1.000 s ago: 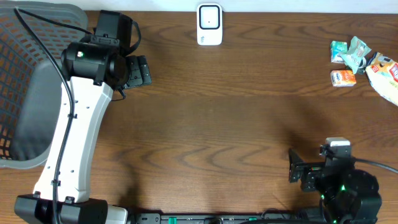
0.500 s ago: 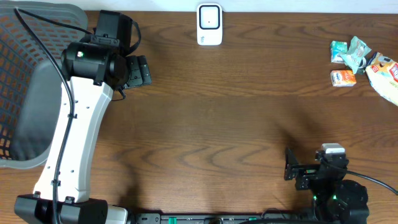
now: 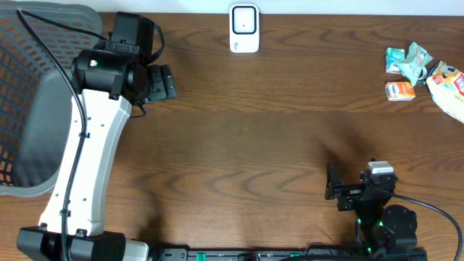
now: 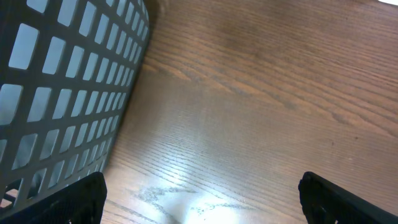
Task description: Scan the item barcode
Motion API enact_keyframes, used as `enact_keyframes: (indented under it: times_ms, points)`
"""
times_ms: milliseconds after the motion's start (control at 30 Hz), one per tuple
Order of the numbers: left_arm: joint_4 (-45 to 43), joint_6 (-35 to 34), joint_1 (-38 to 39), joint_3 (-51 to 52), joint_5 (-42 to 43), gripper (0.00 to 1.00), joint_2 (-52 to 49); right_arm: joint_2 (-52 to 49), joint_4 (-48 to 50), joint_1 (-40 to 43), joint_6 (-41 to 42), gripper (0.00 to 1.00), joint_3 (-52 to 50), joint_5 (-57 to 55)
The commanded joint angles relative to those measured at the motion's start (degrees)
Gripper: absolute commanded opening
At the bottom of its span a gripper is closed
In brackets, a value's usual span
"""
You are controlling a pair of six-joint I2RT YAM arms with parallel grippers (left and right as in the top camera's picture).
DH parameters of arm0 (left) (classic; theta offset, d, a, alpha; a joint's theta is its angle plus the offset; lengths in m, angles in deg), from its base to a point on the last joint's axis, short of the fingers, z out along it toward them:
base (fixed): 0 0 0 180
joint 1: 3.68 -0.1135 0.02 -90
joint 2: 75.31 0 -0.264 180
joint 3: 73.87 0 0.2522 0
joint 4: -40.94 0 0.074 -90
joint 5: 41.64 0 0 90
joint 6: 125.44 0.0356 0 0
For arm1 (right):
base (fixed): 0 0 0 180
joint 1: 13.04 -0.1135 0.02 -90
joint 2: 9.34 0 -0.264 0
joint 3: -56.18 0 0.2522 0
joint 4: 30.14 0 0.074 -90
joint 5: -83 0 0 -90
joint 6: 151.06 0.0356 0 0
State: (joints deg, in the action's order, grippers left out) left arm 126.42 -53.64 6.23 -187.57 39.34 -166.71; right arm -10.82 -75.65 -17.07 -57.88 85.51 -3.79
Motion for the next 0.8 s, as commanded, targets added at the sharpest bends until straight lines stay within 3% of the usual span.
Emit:
enact_keyframes:
  times_ms: [0,767]
  points:
    - [0.1,-0.5,-0.1,0.1,-0.7,0.98,0.1,0.6,1.6,0.3,-0.7,0.99,-1.6,0.4]
    - [0.1,-0.5,-0.1,0.1,-0.7,0.98,0.1,1.2,21.4,0.6,-2.2,0.99,-12.4,3.4]
